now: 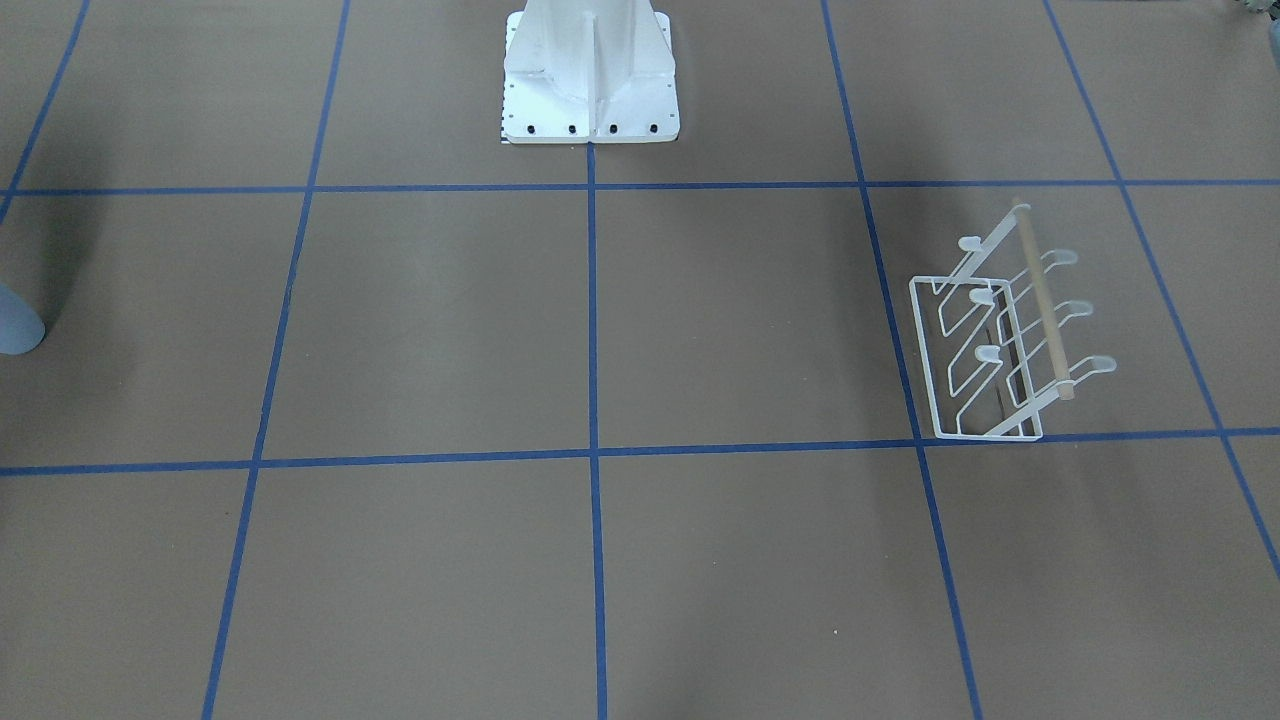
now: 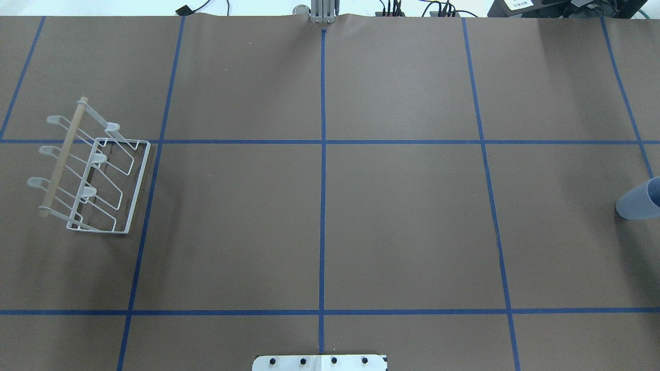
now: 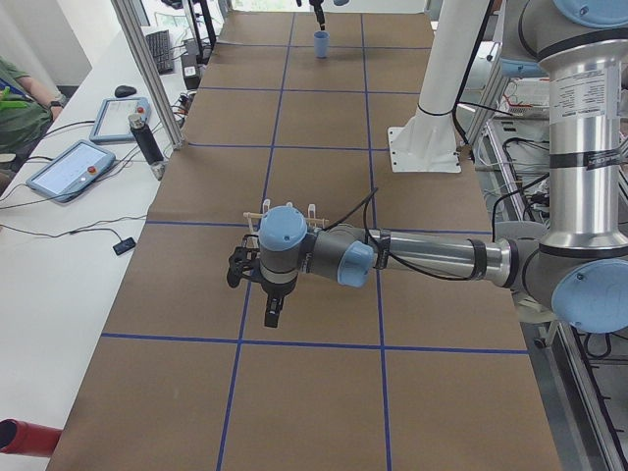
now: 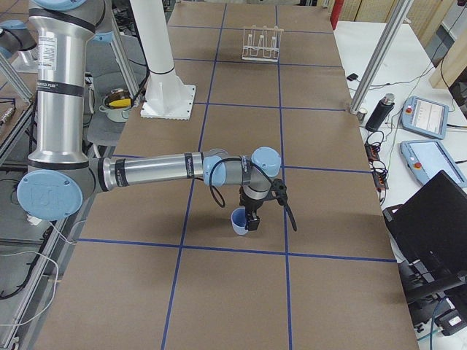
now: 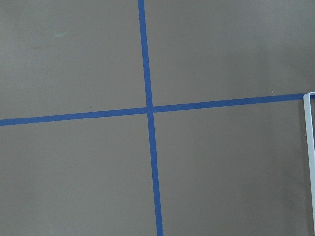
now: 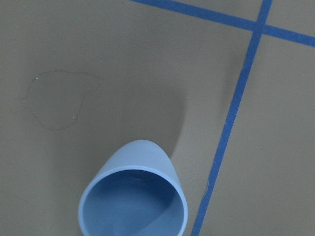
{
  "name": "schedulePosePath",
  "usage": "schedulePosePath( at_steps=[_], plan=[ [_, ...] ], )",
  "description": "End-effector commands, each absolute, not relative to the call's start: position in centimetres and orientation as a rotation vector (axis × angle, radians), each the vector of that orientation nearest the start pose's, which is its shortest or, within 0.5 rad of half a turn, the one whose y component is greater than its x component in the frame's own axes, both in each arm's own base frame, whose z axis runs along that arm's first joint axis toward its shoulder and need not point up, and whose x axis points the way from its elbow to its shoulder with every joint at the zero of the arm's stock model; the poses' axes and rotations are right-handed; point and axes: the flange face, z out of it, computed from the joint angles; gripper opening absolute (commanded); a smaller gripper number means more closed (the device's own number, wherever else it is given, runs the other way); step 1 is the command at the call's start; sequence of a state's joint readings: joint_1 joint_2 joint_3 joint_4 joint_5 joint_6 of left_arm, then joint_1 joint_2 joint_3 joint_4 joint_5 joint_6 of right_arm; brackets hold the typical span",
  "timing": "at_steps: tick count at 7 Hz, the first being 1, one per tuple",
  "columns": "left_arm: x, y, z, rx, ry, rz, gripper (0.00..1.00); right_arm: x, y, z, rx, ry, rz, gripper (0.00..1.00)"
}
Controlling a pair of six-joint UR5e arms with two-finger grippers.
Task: Hang cup on cup holder
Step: 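Lower the right gripper over the light blue cup and grasp it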
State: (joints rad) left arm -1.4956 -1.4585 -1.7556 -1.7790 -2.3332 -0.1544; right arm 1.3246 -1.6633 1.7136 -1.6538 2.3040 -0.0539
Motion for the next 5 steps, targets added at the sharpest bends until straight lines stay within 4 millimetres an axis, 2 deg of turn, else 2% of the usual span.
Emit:
schedulePosePath(
  at_steps=[1, 3, 4, 5],
  plan=[
    [-3.0, -46.3, 59.5, 0.186, 0.783, 0.036, 0.99, -4.7, -45.3, 66.6, -0.149, -0.724, -0.258, 1.00],
    [-3.0, -46.3, 59.5, 0.188, 0.783, 0.038, 0.99, -5.6, -46.6, 66.5, -0.152, -0.723, -0.264, 1.00],
    [-3.0, -46.3, 59.5, 0.188, 0.783, 0.038, 0.99, -6.0, -47.8, 66.9, -0.158, -0.722, -0.263, 1.00],
    [-3.0, -46.3, 59.6, 0.187, 0.783, 0.037, 0.99, -6.5, -48.2, 67.4, -0.157, -0.722, -0.272, 1.00]
  ],
)
